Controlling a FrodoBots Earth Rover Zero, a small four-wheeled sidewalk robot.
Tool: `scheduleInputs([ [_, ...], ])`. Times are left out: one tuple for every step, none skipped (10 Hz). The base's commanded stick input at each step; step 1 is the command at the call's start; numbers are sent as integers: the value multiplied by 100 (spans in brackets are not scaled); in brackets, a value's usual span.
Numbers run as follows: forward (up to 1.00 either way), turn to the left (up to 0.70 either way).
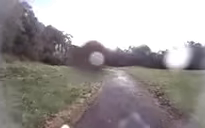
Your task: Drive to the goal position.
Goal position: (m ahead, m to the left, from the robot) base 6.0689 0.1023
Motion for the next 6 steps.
scheduleInputs([
  [70,-35],
  [70,-35],
  [70,-35],
  [70,-35],
  [70,-22],
  [70,0],
])
